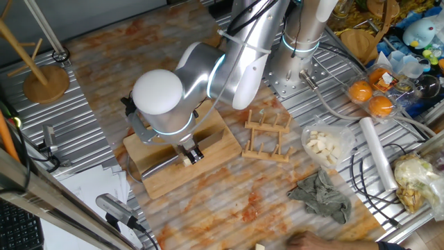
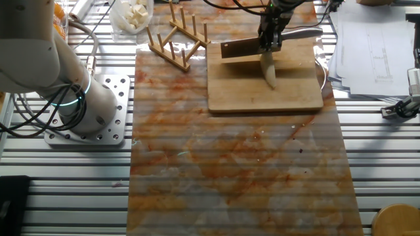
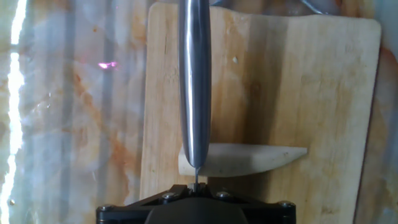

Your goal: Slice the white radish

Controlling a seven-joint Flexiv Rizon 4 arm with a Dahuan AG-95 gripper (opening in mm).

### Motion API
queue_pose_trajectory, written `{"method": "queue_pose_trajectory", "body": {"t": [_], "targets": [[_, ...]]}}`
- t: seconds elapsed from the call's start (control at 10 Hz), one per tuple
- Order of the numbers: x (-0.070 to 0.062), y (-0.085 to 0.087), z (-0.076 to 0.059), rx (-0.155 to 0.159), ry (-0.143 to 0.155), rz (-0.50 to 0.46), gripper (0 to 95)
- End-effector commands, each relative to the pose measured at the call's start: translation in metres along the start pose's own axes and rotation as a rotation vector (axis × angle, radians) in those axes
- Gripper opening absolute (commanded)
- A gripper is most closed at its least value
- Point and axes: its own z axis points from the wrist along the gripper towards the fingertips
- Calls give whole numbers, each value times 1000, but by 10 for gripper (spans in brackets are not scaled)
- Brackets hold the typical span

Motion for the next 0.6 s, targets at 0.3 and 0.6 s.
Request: {"method": "queue_pose_trajectory", "body": {"t": [0.3, 0.6], "targets": [[1, -3, -12, -22, -27, -26, 0], [-6, -2, 0, -21, -25, -63, 0]]}}
